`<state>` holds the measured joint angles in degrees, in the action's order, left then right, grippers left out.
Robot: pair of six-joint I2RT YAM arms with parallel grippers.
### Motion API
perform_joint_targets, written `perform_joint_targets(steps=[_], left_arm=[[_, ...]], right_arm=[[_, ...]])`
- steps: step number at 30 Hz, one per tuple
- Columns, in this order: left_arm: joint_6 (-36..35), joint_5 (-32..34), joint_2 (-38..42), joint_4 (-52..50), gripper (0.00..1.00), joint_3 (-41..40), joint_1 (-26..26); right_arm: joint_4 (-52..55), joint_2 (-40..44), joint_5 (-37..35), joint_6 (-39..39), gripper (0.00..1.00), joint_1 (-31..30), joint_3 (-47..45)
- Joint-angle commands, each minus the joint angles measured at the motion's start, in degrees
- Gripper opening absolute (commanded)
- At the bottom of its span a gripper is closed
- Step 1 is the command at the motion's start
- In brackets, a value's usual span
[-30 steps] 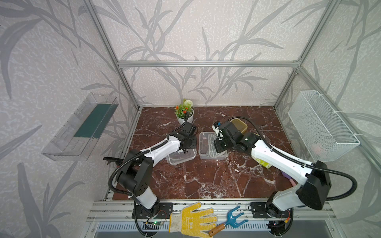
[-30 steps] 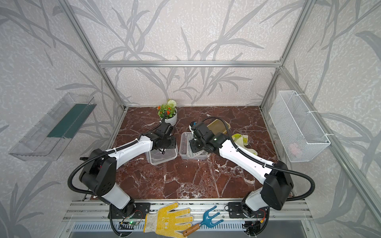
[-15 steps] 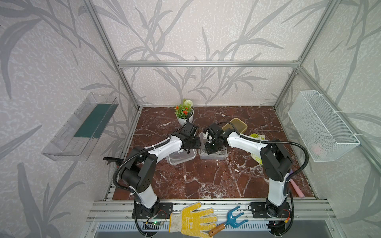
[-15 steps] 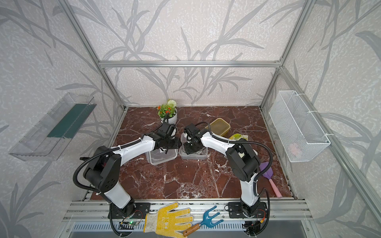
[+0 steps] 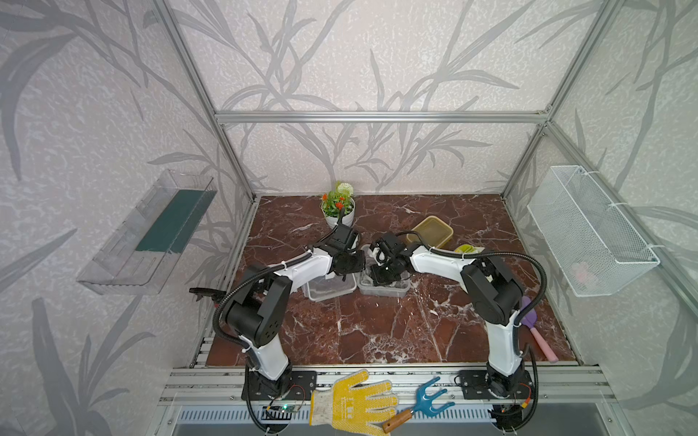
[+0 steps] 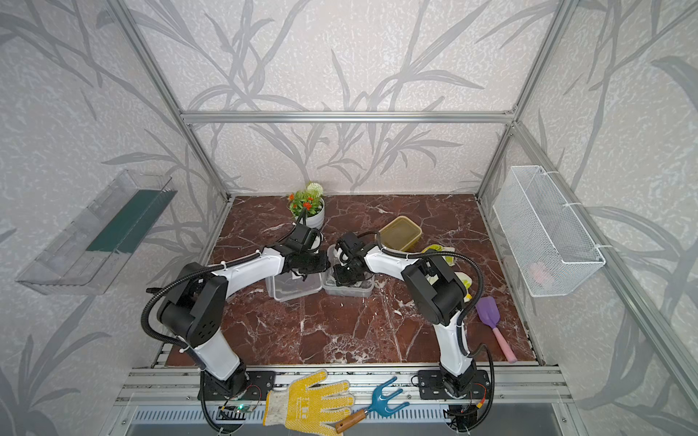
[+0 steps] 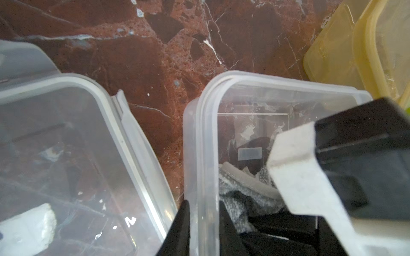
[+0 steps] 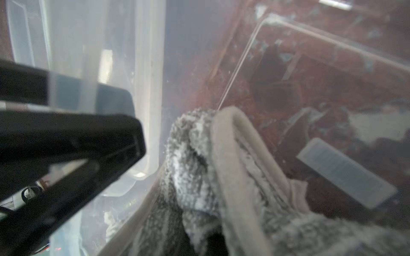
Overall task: Wipe the insides of the lunch boxes
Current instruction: Pick up the lunch box from the center of the board.
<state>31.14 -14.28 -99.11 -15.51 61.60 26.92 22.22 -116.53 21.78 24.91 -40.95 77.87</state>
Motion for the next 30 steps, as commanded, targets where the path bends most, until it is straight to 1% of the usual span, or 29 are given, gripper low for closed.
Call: perform_joint_targets(steps=[1,6,9,11,12,13,18,22,28,30], left_arm=[[0.9,0.3,0.2,0.0,0.17,-0.7,-0.7],[2.0,-0.4,-1.0,0.3,0.1,-0.1,-0.8],[3.3,0.6,-0.9,0.6,0.07,-0.3,-0.8],[3.4,1.8,-0.7,-0.1,0.02,0.1,-0.7],[3.2,2.7,-0.7,-1.0,0.0,0.4,-0.7],[2.9,3.8,-0.6,-2.0,0.0,0.9,-0.7],[1.8,7.1,0.0,-4.3,0.0,1.5,-0.9],[1.0,8.5,0.1,-5.5,0.0,1.9,-1.0],[-0.5,10.4,0.2,-7.0,0.0,2.0,-1.1],[-1.2,10.6,0.3,-7.1,0.0,2.0,-1.1]], right_arm=[[2.0,-1.8,-0.6,-0.7,0.0,-0.3,-1.3],[2.6,-1.9,-1.7,-1.7,0.0,-0.8,-2.2],[3.7,-1.9,-1.7,-2.7,0.0,-2.0,-1.3],[6.8,-2.5,-3.4,-4.3,0.0,-3.1,0.2],[9.1,-2.6,-4.7,-5.3,0.0,-3.3,0.9],[10.8,-2.6,-6.0,-6.1,0.0,-3.3,1.1],[20.8,0.0,-17.4,-11.2,0.0,-3.3,0.1],[25.6,1.5,-23.0,-13.6,0.0,-2.9,-0.8],[31.7,0.4,-30.8,-16.4,0.0,-2.8,0.8],[34.2,-0.3,-35.4,-17.5,0.0,-2.8,2.5]])
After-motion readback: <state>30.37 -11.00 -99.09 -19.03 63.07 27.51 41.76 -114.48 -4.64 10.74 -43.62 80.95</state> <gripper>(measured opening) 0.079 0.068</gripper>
